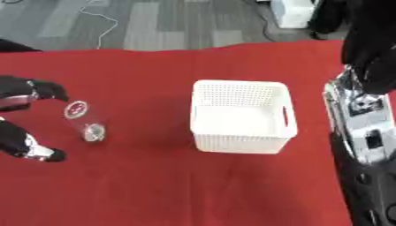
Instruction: Pick up objects on the table and place them in the box.
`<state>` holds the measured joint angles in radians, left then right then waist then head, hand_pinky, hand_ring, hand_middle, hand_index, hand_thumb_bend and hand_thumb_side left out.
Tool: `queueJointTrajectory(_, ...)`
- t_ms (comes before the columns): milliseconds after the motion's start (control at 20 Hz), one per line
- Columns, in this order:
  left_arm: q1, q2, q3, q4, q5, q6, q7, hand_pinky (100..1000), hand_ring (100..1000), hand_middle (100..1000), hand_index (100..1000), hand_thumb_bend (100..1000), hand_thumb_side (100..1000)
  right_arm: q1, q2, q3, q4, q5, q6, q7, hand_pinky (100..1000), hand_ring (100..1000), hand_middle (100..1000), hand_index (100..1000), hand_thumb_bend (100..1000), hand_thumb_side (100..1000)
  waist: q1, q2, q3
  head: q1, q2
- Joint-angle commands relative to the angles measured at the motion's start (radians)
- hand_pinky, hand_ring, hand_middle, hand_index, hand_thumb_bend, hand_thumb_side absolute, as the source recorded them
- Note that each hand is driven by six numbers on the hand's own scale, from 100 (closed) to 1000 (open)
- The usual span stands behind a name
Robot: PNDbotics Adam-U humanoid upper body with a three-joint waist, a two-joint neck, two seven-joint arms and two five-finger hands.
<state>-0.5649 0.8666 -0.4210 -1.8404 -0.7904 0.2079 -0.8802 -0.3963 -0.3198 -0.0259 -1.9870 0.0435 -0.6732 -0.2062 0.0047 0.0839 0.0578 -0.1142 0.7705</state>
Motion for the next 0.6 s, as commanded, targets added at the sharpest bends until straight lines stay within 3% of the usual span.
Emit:
queueJointTrajectory(50, -0.023, -0.004, 0.004, 0.028, -0.020, -0.036, 0.031, 1000, 1000, 972, 962, 608, 640, -0.018, -0.011, -0.002, -0.013, -0.003, -0.001, 0.004, 327, 335, 327, 519, 100, 989, 0.001, -0.008, -0.003, 0.013, -0.001)
queueJointTrajectory(600, -0.041, -0.055, -0.002, 0.191, -0.066, -0.093, 0.139, 1000, 1000, 955, 943, 633, 650, -0.040, 0.009, 0.004, -0.013, -0.014, -0.001, 0.011, 328, 335, 327, 519, 100, 987, -0.001, 0.005, -0.030, 0.040, -0.001)
